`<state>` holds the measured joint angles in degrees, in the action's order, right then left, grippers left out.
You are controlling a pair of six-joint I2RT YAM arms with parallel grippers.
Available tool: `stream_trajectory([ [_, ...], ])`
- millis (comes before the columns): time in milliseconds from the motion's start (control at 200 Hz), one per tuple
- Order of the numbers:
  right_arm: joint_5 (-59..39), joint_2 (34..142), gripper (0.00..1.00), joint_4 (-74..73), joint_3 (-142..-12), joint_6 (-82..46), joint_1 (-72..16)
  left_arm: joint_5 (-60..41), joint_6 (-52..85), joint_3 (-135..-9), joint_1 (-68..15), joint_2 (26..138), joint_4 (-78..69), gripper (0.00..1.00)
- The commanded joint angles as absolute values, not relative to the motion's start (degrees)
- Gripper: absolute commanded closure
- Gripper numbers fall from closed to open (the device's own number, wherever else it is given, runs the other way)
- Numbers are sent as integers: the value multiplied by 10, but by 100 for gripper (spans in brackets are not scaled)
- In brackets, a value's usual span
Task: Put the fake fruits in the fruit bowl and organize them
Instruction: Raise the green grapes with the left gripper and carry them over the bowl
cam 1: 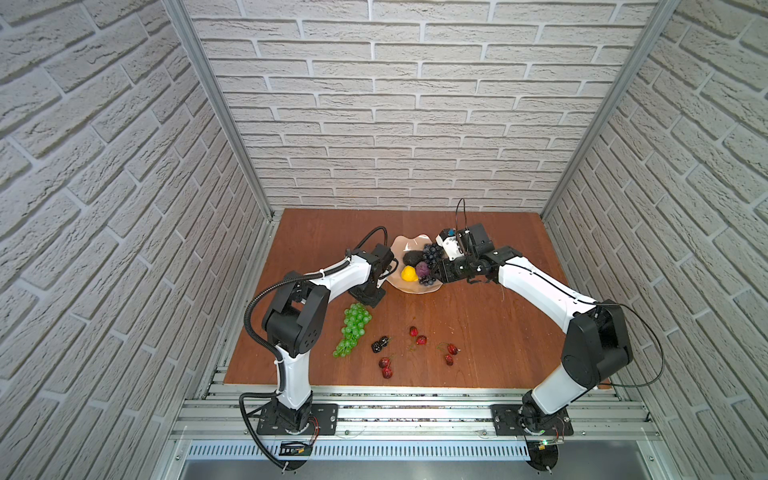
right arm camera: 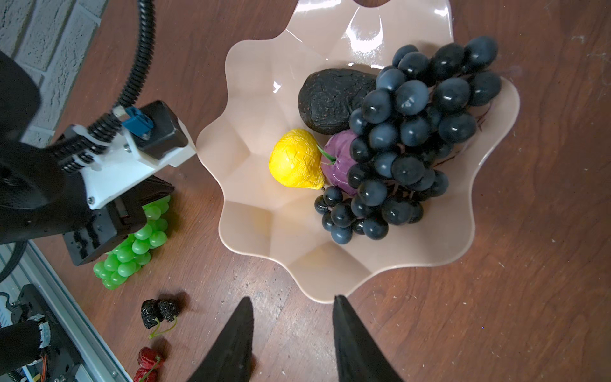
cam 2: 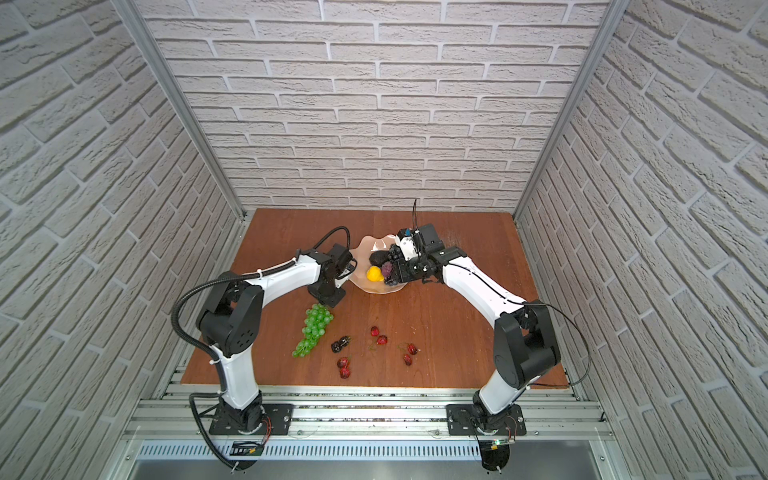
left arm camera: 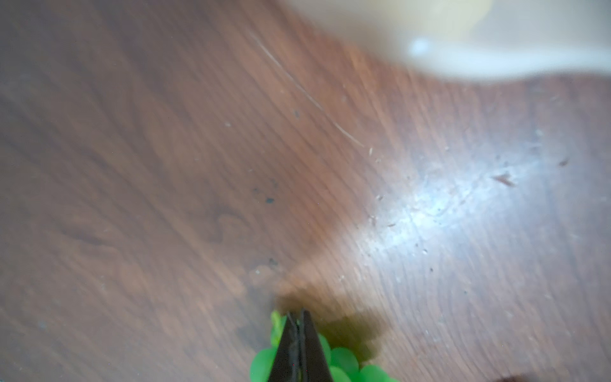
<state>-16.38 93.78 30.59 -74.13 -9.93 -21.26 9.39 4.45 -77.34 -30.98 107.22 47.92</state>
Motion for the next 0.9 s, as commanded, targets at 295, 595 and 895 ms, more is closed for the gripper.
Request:
stream_trajectory([
  [295, -167, 920, 59, 284, -734, -111, -213, 58, 123, -800, -301, 936, 498, 100],
  [595, -171, 906, 59, 272, -730, -120, -214, 12, 182, -881, -301, 885, 516, 100],
  [895, -166, 898, 59, 264, -737, -128, -212, -58, 226, -1030, -312, 922, 503, 100],
])
